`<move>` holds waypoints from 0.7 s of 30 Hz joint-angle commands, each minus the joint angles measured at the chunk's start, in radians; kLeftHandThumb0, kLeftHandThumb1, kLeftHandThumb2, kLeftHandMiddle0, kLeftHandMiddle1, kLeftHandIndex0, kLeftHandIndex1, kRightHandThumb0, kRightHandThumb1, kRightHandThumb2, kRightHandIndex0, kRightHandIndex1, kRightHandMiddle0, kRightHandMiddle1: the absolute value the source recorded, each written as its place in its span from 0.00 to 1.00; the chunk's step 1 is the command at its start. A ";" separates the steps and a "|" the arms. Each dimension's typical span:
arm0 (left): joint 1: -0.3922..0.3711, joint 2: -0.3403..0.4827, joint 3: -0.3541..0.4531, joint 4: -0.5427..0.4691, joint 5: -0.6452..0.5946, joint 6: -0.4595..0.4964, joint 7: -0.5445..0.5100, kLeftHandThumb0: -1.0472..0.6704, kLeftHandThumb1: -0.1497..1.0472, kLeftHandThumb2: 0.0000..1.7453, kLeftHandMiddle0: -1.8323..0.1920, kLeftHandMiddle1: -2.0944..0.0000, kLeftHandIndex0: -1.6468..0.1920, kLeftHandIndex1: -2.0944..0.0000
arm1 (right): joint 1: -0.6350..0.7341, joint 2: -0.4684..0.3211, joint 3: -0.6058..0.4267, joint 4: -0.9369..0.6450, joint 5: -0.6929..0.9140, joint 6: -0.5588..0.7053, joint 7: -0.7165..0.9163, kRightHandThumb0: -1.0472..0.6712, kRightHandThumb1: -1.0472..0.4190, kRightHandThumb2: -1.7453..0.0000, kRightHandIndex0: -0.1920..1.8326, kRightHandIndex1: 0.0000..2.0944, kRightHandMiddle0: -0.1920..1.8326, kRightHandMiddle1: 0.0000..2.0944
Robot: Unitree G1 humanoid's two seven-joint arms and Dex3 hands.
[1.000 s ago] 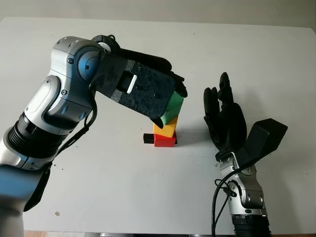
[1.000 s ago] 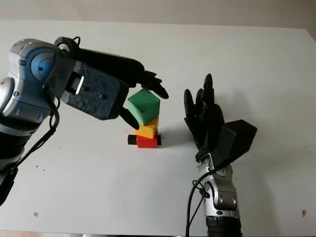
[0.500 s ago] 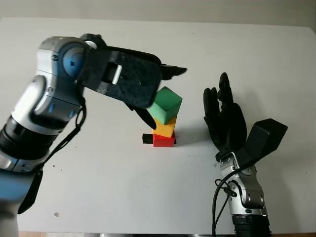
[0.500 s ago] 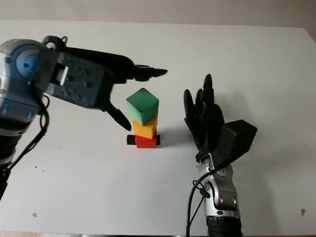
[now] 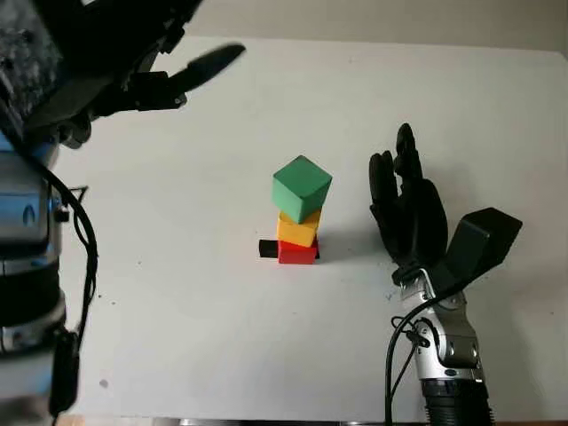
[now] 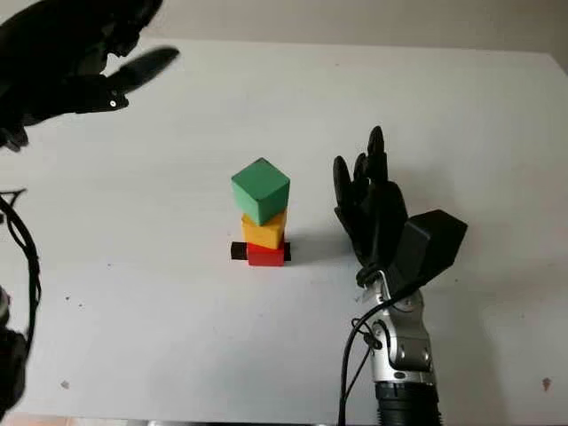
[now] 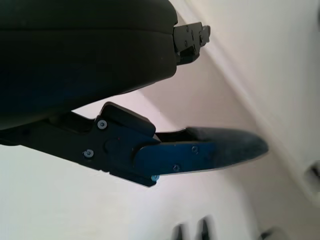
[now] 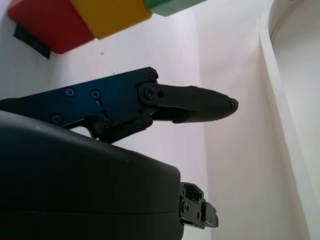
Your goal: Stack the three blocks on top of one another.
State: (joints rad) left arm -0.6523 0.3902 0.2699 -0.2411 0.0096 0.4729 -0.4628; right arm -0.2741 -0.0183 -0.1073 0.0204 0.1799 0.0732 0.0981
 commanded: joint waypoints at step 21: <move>0.397 -0.244 -0.060 0.228 -0.144 -0.351 0.260 0.16 1.00 0.39 1.00 1.00 1.00 1.00 | -0.026 -0.071 -0.002 -0.041 -0.077 -0.003 -0.013 0.22 0.00 0.63 0.00 0.00 0.00 0.00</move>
State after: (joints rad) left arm -0.2824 0.1521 0.2225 0.0117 -0.1312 0.1334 -0.2042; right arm -0.3094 -0.0803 -0.1122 0.0044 0.1055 0.0635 0.0869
